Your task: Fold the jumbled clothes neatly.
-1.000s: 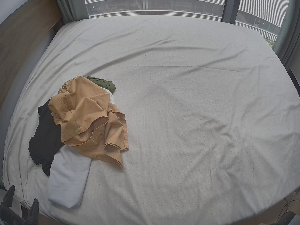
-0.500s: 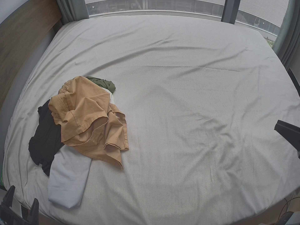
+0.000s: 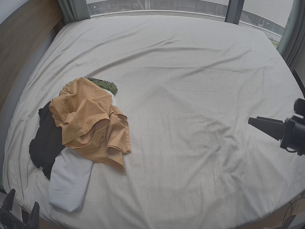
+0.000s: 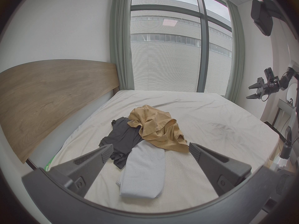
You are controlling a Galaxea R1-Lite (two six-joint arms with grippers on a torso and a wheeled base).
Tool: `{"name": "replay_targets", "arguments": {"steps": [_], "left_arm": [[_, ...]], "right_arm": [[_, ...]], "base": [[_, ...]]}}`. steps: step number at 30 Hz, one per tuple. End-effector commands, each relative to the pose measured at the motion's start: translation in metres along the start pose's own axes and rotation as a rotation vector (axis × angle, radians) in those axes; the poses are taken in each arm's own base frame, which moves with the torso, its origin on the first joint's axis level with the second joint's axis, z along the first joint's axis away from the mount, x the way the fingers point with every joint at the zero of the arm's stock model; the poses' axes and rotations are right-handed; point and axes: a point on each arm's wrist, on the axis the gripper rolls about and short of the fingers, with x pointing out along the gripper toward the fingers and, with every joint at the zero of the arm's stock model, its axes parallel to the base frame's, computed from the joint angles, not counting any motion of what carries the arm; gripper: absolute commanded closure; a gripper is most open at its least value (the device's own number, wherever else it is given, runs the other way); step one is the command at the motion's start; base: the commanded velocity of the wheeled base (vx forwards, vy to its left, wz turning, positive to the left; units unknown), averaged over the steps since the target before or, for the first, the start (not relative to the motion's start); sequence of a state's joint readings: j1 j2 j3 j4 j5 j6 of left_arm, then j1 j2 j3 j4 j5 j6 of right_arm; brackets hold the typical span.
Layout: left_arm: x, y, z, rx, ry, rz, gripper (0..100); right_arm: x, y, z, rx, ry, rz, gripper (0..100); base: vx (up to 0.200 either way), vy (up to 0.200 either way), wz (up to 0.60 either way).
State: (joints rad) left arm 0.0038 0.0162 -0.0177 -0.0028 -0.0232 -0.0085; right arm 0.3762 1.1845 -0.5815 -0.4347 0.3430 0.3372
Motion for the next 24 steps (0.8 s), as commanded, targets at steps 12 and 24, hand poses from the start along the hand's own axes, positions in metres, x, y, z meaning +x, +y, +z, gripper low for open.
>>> {"name": "replay_targets", "arguments": {"steps": [12, 24], "left_arm": [[0.0, 0.0, -0.005, -0.001, 0.001, 0.001, 0], [0.0, 0.0, -0.005, -0.001, 0.001, 0.001, 0]], "right_arm": [[0.099, 0.008, -0.016, 0.011, 0.17, 0.091, 0], [0.164, 0.019, -0.032, -0.012, 0.202, 0.115, 0]], "base": [[0.0, 0.0, 0.0], [0.0, 0.0, 0.0]]}}
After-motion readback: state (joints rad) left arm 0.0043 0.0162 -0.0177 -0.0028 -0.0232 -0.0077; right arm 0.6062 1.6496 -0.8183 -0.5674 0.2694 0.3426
